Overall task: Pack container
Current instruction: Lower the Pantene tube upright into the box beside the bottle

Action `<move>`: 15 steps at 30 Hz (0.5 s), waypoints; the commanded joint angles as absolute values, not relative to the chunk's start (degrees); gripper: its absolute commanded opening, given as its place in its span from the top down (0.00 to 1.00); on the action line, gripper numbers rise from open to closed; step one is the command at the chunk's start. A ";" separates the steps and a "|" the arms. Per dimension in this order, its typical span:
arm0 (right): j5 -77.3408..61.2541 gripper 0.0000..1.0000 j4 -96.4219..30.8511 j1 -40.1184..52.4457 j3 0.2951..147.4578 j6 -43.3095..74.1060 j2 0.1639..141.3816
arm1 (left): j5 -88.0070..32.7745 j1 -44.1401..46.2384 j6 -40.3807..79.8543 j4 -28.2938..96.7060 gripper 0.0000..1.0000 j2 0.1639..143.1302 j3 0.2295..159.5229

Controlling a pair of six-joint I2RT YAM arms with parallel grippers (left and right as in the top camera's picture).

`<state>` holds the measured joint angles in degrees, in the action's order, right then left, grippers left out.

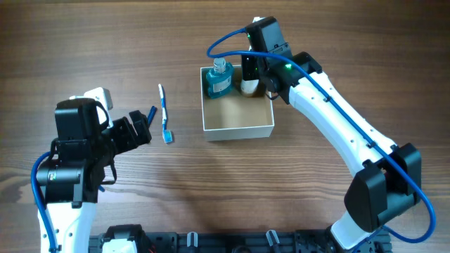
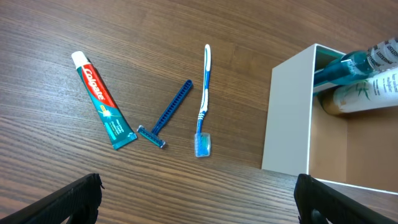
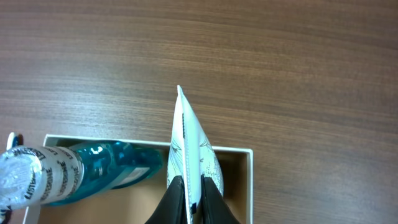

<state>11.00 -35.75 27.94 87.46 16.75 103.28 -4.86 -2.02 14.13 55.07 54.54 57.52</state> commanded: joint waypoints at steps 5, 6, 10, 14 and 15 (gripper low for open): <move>13.06 0.77 -36.91 28.01 87.64 16.49 103.72 | -6.61 -2.42 14.63 54.96 0.00 54.54 58.63; 13.02 0.69 -36.93 28.01 87.64 16.49 103.72 | -6.61 -2.42 14.63 54.96 0.00 54.54 58.63; 10.28 0.52 -37.63 28.01 87.66 16.51 103.70 | -6.61 -2.42 14.63 54.96 0.00 54.54 58.63; 7.66 0.50 -39.90 28.29 87.66 16.69 103.28 | -6.61 -2.42 14.63 54.96 0.00 54.54 58.63; 7.57 0.50 -40.29 28.34 87.66 16.69 103.15 | -6.61 -2.42 14.63 54.96 0.00 54.54 58.63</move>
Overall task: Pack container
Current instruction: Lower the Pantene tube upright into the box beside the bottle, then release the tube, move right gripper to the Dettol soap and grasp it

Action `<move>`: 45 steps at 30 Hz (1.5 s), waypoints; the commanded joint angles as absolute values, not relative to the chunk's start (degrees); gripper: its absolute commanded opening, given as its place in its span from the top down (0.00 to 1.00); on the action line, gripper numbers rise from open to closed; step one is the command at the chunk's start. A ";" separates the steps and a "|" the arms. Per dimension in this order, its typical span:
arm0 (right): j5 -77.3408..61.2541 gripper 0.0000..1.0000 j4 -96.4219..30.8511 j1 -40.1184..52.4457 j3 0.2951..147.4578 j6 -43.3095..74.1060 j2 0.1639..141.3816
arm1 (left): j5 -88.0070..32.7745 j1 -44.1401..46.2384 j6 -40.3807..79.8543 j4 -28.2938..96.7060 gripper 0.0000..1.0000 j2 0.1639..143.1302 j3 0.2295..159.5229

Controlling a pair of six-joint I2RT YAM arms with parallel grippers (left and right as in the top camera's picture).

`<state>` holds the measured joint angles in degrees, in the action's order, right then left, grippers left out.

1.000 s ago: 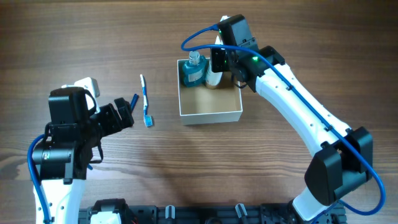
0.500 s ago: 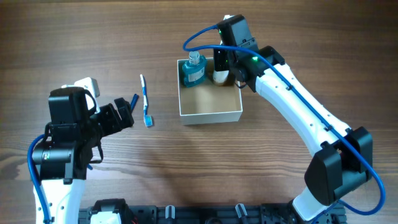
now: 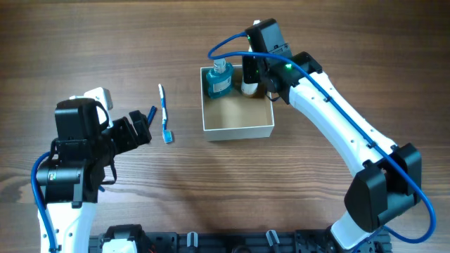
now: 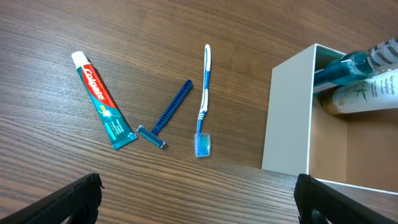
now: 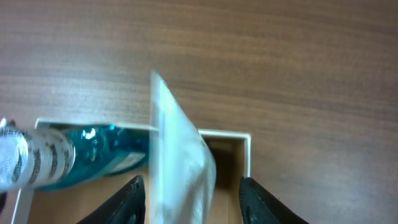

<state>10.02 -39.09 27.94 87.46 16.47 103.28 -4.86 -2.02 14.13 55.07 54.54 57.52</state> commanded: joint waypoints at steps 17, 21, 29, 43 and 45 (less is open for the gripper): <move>17.54 0.40 -55.51 20.38 87.72 24.23 79.00 | -6.61 -2.42 14.63 54.98 0.00 54.54 58.63; 14.35 0.36 -64.90 10.22 87.66 25.65 78.04 | -6.61 -2.42 14.63 54.98 0.00 54.54 58.63; 4.82 0.24 -70.26 -7.84 81.84 19.53 81.89 | -6.61 -2.42 14.63 54.96 0.00 54.54 58.63; 2.50 0.00 -50.74 -14.33 65.71 11.94 94.39 | -6.63 -2.42 14.66 54.96 0.00 54.54 58.63; 3.11 0.01 -49.91 -14.46 65.71 11.99 97.54 | -6.63 -2.42 14.63 55.00 0.00 54.54 58.63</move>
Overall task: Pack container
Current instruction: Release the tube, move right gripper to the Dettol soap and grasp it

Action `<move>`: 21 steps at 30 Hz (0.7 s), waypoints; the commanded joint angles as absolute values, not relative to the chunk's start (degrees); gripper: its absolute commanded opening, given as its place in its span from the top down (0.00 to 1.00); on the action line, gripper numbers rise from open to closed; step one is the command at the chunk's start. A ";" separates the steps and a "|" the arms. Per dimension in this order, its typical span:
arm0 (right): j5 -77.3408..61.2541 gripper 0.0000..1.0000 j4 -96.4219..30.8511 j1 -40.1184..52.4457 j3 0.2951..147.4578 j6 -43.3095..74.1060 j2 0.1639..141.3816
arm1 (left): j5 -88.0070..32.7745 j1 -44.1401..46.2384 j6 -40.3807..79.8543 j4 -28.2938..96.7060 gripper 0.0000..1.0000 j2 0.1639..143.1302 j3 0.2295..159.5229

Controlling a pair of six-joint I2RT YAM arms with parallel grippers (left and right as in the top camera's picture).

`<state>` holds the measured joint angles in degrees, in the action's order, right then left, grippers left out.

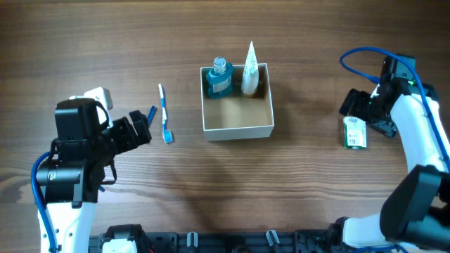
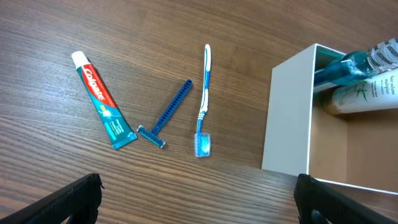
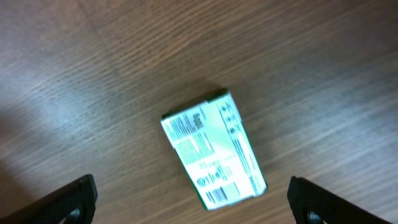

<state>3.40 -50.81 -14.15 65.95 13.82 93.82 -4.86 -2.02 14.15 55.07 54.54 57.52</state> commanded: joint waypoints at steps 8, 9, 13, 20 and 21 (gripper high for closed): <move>3.75 0.00 -47.94 -16.08 65.32 10.02 103.90 | -6.61 -2.42 14.63 55.55 0.00 54.54 58.63; 3.77 0.01 -47.68 -16.25 65.08 9.91 104.42 | -6.61 -2.42 14.63 55.61 0.00 54.54 58.63; 3.73 0.01 -46.87 -16.49 64.07 9.13 105.27 | -6.61 -2.42 14.63 56.05 0.00 54.54 58.63; 1.19 0.01 -45.56 -16.49 62.76 8.97 105.67 | -6.61 -2.42 14.63 56.27 0.00 54.54 58.63; 1.17 0.01 -45.25 -16.49 62.63 8.95 105.67 | -6.61 -2.42 14.63 56.27 0.00 54.54 58.63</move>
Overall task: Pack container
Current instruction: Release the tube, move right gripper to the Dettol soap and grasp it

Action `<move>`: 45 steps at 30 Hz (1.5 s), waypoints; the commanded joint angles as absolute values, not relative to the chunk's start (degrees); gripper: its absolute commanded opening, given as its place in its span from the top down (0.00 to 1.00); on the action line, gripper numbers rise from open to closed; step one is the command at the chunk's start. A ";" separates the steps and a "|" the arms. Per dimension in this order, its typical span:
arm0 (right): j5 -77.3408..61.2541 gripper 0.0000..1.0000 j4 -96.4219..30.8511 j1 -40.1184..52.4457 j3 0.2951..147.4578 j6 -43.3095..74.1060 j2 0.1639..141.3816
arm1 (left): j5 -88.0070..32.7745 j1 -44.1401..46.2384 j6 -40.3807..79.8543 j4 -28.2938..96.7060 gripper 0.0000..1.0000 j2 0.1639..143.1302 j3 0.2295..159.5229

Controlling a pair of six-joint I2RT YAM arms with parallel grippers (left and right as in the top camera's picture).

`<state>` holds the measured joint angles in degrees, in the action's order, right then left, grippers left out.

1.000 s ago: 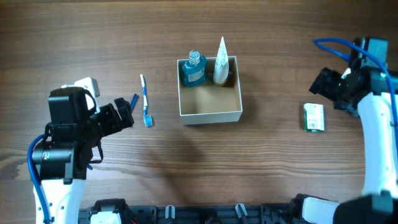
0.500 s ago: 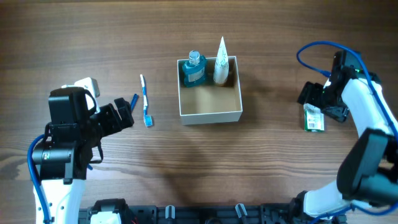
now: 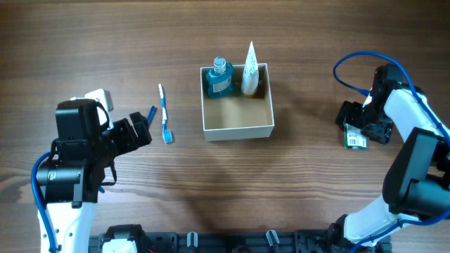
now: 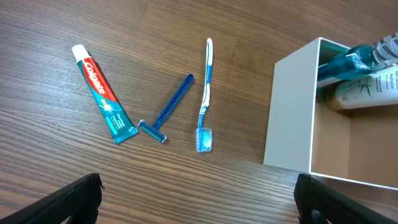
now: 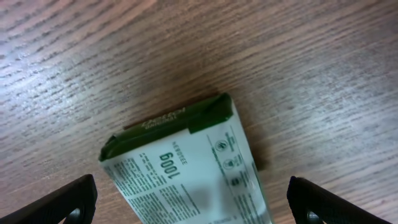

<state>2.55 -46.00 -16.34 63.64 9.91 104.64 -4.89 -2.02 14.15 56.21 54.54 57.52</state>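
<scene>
The white container (image 3: pixel 238 130) stands mid-table with a blue mouthwash bottle (image 3: pixel 219 79) and a white tube (image 3: pixel 249 70) upright along its far wall. At the right, a green-and-white packet marked 100g (image 5: pixel 186 168) lies flat on the table (image 3: pixel 355 138). My right gripper (image 5: pixel 193 205) hangs open close above the packet, one finger on each side of it. On the left lie a toothbrush (image 4: pixel 205 93), a blue razor (image 4: pixel 168 111) and a toothpaste tube (image 4: pixel 102 93). My left gripper (image 4: pixel 198 202) is open and empty, near them.
The container's near half (image 4: pixel 348 143) shows a bare cardboard floor. The wooden table (image 3: pixel 302 183) stretches between container and packet. The right arm's blue cable (image 3: pixel 348 70) loops over the table beside the packet.
My right gripper has come down closer to the green-and-white packet, which now fills more of the right wrist view. The left wrist view has shifted slightly. Nothing else has moved.
My right gripper was shut on the white tube inside the container's far right corner. Then it stood open with the tube left upright there. Later it was open over the green-and-white packet at the far right, and now it is lower over it.
</scene>
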 commanded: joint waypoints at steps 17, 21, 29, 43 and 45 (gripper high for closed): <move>1.15 0.01 -42.41 -16.47 59.13 9.02 105.67 | -6.61 -2.42 14.63 56.42 0.00 54.54 58.63; 1.15 0.01 -42.41 -16.47 59.13 9.02 105.67 | -6.63 -2.42 14.66 56.45 0.00 54.54 58.63; 0.73 0.17 -42.30 -16.47 59.13 9.04 105.67 | -6.63 -2.42 14.66 56.45 0.00 54.54 58.63; 0.71 0.51 -42.17 -16.47 59.13 9.17 105.67 | -6.63 -2.42 14.63 56.45 0.00 54.54 58.63; 0.69 0.54 -42.02 -16.47 59.13 9.19 105.67 | -6.63 -2.42 14.63 56.45 0.00 54.54 58.63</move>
<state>0.62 -42.33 -16.45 60.34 9.13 104.71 -4.89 -2.02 14.15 56.40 54.54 57.52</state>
